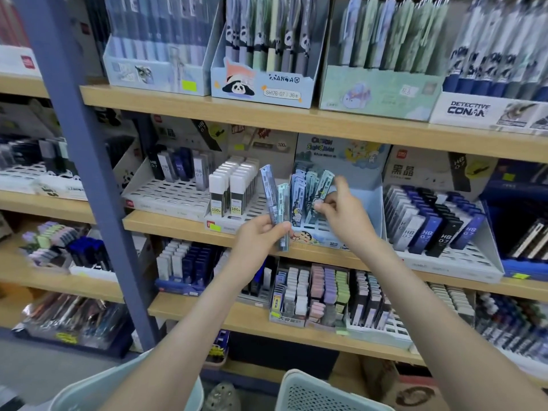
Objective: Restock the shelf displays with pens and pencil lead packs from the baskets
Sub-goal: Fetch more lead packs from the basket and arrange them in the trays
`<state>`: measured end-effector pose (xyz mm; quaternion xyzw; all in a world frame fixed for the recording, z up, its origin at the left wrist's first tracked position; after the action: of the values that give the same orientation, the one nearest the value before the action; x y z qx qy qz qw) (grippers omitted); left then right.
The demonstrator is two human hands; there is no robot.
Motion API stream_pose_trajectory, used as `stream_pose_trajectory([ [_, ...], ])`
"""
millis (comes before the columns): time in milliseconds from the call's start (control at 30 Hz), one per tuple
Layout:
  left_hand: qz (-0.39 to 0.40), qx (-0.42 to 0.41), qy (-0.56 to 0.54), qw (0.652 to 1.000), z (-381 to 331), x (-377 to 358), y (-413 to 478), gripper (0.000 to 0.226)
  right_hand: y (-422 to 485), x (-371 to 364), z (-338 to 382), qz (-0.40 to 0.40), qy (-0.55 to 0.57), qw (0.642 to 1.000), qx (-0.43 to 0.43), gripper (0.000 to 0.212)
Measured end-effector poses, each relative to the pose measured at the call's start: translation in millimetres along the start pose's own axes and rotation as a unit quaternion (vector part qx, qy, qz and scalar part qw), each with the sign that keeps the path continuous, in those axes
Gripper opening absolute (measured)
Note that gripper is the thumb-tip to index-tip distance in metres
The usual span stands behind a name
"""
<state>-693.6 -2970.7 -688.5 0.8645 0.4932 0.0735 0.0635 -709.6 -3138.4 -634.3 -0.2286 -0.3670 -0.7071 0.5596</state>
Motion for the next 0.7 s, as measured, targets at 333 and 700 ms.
stream_pose_trajectory([
  [333, 0.006, -0.005, -0.007, 1.0, 3.6, -2.6, 3.0, 0.009, -3.9, -0.9, 10.5, 0.037, -0.081, 0.991, 0.101, 0.068],
  [700, 0.003, -0.005, -0.047, 0.999, 8.7, 0.9, -0.3, 0.011, -4.0, -9.6, -1.1, -0.008, -0.096, 0.986, 0.132, 0.058],
])
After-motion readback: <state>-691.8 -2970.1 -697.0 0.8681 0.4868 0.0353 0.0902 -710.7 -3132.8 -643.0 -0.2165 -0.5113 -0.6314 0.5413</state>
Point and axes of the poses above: each hand's wrist, its own y-axis towards the middle knuckle, its own x-axis out of the back of the hand, z = x × y, the point moved 5 cm from there along y, towards the middle knuckle, and after that the axes turned 10 degrees about z, right-handed, at the moved point
